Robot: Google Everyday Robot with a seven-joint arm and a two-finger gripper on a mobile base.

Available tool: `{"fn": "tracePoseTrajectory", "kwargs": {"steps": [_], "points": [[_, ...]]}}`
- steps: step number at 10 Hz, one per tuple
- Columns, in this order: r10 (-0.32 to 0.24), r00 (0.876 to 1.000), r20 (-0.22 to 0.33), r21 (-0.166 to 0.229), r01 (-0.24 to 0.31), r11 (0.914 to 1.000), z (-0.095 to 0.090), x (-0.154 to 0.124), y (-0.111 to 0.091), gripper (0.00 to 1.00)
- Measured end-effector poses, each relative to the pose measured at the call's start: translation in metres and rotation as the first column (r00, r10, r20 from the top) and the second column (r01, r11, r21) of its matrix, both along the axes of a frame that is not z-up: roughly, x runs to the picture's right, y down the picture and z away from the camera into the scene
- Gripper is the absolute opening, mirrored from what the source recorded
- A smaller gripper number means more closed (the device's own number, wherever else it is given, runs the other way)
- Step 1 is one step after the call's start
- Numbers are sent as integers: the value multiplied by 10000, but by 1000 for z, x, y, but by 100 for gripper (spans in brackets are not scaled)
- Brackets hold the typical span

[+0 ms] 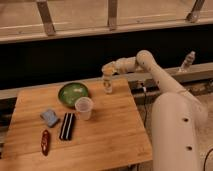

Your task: Stand the bottle upright

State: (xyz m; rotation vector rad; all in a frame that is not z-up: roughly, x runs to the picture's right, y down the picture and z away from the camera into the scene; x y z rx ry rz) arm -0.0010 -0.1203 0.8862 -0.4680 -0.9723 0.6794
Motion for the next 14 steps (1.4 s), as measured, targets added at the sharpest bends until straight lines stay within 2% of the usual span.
{"fn": "tracePoseTrajectory", "kwargs": {"steps": [3,5,6,14], "points": [[8,10000,1,7,-8,10000,0,0,0,52],[9,10000,-1,3,-9,10000,0,0,0,74],[10,10000,-1,5,-10,10000,0,0,0,78],[15,10000,-18,0,-15,10000,0,2,0,80]]}}
